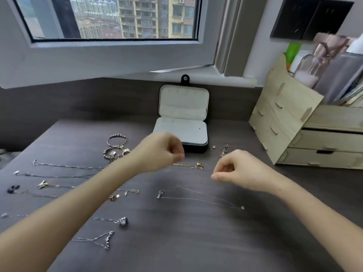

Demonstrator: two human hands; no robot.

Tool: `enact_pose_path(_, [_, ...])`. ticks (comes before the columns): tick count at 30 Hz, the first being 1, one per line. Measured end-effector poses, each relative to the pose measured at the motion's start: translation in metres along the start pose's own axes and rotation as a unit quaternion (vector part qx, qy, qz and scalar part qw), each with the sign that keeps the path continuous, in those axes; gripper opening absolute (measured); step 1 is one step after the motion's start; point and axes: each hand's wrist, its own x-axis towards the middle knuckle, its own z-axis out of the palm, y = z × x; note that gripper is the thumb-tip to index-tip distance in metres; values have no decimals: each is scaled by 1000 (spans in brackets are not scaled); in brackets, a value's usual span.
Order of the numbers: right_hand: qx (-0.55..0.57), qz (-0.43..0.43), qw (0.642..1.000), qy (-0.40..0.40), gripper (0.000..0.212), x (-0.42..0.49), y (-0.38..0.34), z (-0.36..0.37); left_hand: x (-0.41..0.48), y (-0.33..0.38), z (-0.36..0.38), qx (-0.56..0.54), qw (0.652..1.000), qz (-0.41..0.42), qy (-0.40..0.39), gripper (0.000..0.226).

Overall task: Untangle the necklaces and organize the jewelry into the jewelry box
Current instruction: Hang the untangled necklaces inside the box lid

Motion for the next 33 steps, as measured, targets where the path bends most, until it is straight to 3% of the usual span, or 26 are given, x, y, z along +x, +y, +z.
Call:
enact_pose_path(5, [-76, 61, 995, 1, 23, -28, 10, 22, -28, -2, 34, 65, 996, 53, -40, 5])
enact_pose_path(10, [-55, 94, 994, 19, 18, -42, 17, 25, -32, 2, 54, 65, 994, 66, -49, 12])
enact_pose_path(14, [-72, 81, 994, 31, 9, -40, 15, 35, -28, 17, 62, 53, 994, 86, -42, 15])
enact_pose_path(20, [-132, 25, 991, 31, 13, -40, 7, 40, -21, 31, 76, 39, 989, 117, -80, 17])
enact_pose_path(24, [-52, -17, 997, 61, 25, -43, 9, 26, -20, 35, 73, -16, 991, 104, -79, 13])
enact_pose_path(26, [11, -31, 997, 66, 18, -42, 11, 17, -20, 37, 66, -61, 992, 88, -71, 9])
enact_pose_path(28, [143, -44, 986, 66, 11, -41, 9, 10, -20, 39, 55, -133, 987, 67, -61, 7])
enact_pose_path(33, [479, -86, 874, 9, 9, -31, 0, 5, -23, 44, 26, -316, 946, 33, -63, 17])
